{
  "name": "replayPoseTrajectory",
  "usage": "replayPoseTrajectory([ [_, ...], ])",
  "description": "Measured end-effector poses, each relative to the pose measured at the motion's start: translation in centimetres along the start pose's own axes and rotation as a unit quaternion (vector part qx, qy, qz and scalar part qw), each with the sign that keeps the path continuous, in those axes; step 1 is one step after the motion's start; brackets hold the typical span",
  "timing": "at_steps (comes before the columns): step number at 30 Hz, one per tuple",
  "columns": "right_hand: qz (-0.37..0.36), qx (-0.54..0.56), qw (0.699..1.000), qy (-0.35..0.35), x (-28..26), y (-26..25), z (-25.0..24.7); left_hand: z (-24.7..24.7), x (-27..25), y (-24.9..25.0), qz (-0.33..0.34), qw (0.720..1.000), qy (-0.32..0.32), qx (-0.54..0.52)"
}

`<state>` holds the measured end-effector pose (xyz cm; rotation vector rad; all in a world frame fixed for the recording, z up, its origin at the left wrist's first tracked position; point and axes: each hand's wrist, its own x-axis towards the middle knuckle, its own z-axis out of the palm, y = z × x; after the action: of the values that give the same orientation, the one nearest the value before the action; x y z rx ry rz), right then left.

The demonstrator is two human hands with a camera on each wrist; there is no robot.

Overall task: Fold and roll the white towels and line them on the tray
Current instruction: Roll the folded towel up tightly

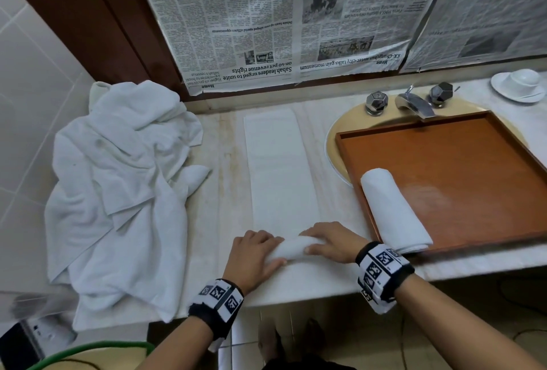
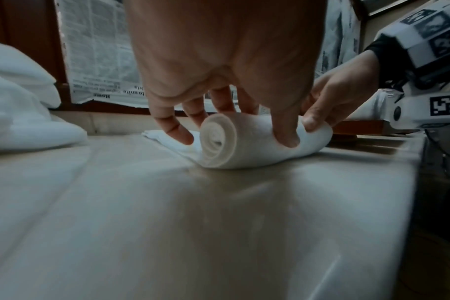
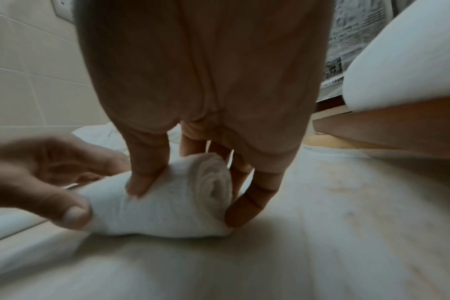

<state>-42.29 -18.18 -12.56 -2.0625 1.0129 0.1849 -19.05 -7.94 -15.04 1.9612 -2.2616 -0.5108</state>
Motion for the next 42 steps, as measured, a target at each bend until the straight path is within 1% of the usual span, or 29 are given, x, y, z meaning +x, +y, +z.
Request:
replayPoseTrajectory([
  [1,-0.001,-0.024,1.000,0.005,-0.2,0.0,0.3,0.2,-0.2,0.1,-0.005,1.000,-0.003,-0.003],
  [2,-0.009,-0.073,0.997,0.029,-0.4,-0.1,0.8,0.3,-0.2,0.2,-0.012,1.000,-0.009,-0.008],
  [4,-0.043,-0.187,0.974,0.124,-0.9,-0.5,2.1,0.2,-0.1,0.3,-0.027,0.999,-0.030,-0.032],
  [5,-0.054,-0.224,0.962,0.150,-1.1,-1.0,2.9,0.0,0.1,0.3,-0.031,0.998,-0.039,-0.050],
  [7,-0.061,-0.250,0.951,0.173,-1.2,-1.5,4.0,-0.3,0.5,0.2,-0.041,0.993,-0.049,-0.097],
  [8,-0.061,-0.246,0.952,0.170,-1.0,-1.3,4.2,-0.3,0.6,0.1,-0.057,0.987,-0.052,-0.138],
  [9,-0.054,-0.222,0.960,0.161,-0.8,-1.2,4.1,-0.4,0.6,0.0,-0.080,0.977,-0.050,-0.190],
  [11,-0.031,-0.132,0.983,0.127,-0.3,-0.8,3.6,-0.3,0.5,0.1,-0.105,0.963,-0.033,-0.247],
  [12,-0.021,-0.094,0.988,0.117,-0.1,-0.8,3.3,-0.3,0.5,0.2,-0.090,0.969,-0.012,-0.229],
  [13,-0.010,-0.070,0.992,0.102,0.2,-0.9,2.9,-0.2,0.3,0.2,-0.062,0.980,0.012,-0.187],
  [15,0.002,-0.049,0.996,0.072,0.7,-1.2,2.2,0.1,-0.1,0.2,-0.013,0.993,0.045,-0.111],
  [17,0.009,-0.028,0.997,0.074,0.9,-1.2,2.0,0.6,-0.5,0.2,0.003,0.995,0.038,-0.088],
  [19,0.010,-0.036,0.994,0.098,0.8,-1.1,2.2,1.0,-0.8,0.1,0.001,0.995,-0.001,-0.095],
  [21,0.000,-0.102,0.985,0.137,0.3,-1.0,2.9,0.9,-0.8,0.1,-0.015,0.990,-0.032,-0.140],
  [23,-0.046,-0.158,0.961,0.222,-0.5,-1.2,3.7,0.3,-0.1,-0.1,-0.039,0.981,-0.048,-0.183],
  [25,-0.095,-0.167,0.941,0.278,-1.5,-1.2,4.3,-0.2,0.7,-0.2,-0.046,0.975,-0.077,-0.204],
  [27,-0.131,-0.197,0.937,0.258,-2.2,-1.0,5.0,-0.6,1.3,-0.4,-0.044,0.972,-0.105,-0.203],
  [28,-0.134,-0.211,0.938,0.239,-2.3,-0.8,5.3,-0.6,1.5,-0.5,-0.045,0.972,-0.120,-0.198],
  [29,-0.131,-0.212,0.941,0.227,-2.3,-0.7,5.4,-0.6,1.6,-0.5,-0.043,0.972,-0.132,-0.192],
  [31,-0.112,-0.164,0.956,0.218,-2.1,-0.5,5.3,-0.4,1.5,-0.6,-0.040,0.971,-0.141,-0.189],
  [32,-0.096,-0.114,0.965,0.216,-1.8,-0.4,4.9,-0.3,1.3,-0.6,-0.045,0.972,-0.124,-0.197],
  [33,-0.075,-0.056,0.974,0.208,-1.5,-0.5,4.6,0.0,0.9,-0.6,-0.054,0.973,-0.094,-0.203],
  [34,-0.055,-0.012,0.977,0.204,-1.2,-0.6,4.3,0.2,0.5,-0.6,-0.055,0.979,-0.055,-0.188],
  [36,-0.019,0.051,0.980,0.189,-0.7,-0.9,3.6,0.7,-0.5,-0.4,-0.030,0.995,0.010,-0.097],
  [37,-0.008,0.076,0.980,0.183,-0.5,-1.0,3.3,1.0,-0.9,-0.2,-0.010,0.998,0.034,-0.057],
  [38,0.003,0.101,0.979,0.175,-0.3,-1.0,2.8,1.3,-1.1,0.0,0.002,0.998,0.049,-0.040],
  [40,0.019,0.125,0.980,0.152,0.1,-1.0,2.1,1.3,-0.9,0.2,-0.006,0.998,0.047,-0.034],
  [41,0.018,0.111,0.983,0.148,0.2,-1.0,2.1,1.2,-0.5,0.1,-0.020,0.998,0.025,-0.046],
  [42,0.015,0.068,0.986,0.155,0.3,-1.2,2.3,1.1,-0.1,0.0,-0.036,0.997,-0.003,-0.075],
])
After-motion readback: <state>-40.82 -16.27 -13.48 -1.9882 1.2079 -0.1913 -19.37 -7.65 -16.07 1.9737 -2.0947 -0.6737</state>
